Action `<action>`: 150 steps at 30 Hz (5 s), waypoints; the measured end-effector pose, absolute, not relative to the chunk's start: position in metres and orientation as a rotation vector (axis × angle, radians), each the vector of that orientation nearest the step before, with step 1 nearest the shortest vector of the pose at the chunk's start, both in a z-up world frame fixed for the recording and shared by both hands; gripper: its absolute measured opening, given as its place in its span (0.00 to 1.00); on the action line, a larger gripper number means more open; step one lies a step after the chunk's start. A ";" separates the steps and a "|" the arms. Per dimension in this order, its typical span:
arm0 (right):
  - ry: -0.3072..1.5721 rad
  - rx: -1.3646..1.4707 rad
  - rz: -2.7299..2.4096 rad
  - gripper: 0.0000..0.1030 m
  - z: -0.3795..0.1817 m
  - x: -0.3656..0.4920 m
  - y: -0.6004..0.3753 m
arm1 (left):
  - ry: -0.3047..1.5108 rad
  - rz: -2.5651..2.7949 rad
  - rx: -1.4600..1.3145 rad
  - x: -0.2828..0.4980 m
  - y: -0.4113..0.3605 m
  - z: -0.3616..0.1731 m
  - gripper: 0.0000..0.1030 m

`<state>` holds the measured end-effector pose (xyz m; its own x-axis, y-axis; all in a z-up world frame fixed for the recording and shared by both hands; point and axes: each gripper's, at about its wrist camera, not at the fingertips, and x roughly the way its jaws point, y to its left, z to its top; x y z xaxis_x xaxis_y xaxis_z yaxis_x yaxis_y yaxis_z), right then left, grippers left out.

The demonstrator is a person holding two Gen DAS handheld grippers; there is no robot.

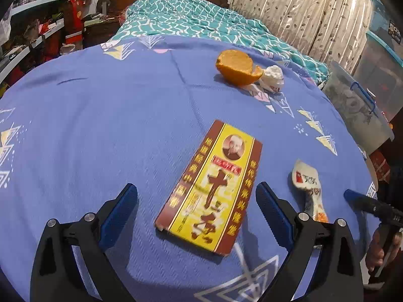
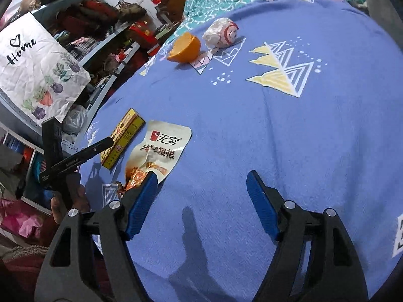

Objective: Collect trash
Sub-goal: 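Lower right tool onto the white snack wrapper beside the yellow box, then grasp the yellow box with left tool while right tool grasps the white wrapper, then carry box and wrapper to the beige bin and release both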

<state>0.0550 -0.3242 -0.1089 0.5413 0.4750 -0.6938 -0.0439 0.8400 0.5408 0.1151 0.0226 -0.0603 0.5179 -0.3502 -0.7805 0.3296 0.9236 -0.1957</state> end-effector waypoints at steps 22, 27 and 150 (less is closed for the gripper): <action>0.996 0.540 0.392 0.71 -0.112 0.084 -0.287 | 0.971 -0.409 0.020 0.133 0.003 -0.073 0.90; 0.986 0.572 0.406 0.71 -0.114 0.093 -0.277 | 0.973 -0.390 0.066 0.134 -0.003 -0.075 0.91; 0.579 0.846 -0.518 0.21 -0.120 -0.094 -0.686 | 1.082 -1.265 0.355 0.046 -0.568 -0.043 0.85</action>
<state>-0.0938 -0.6861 -0.1201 0.7298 -0.1926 -0.6560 0.6309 0.5594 0.5376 0.0461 -0.5676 -0.0429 -0.0818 -0.5869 -0.8055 0.8869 0.3258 -0.3275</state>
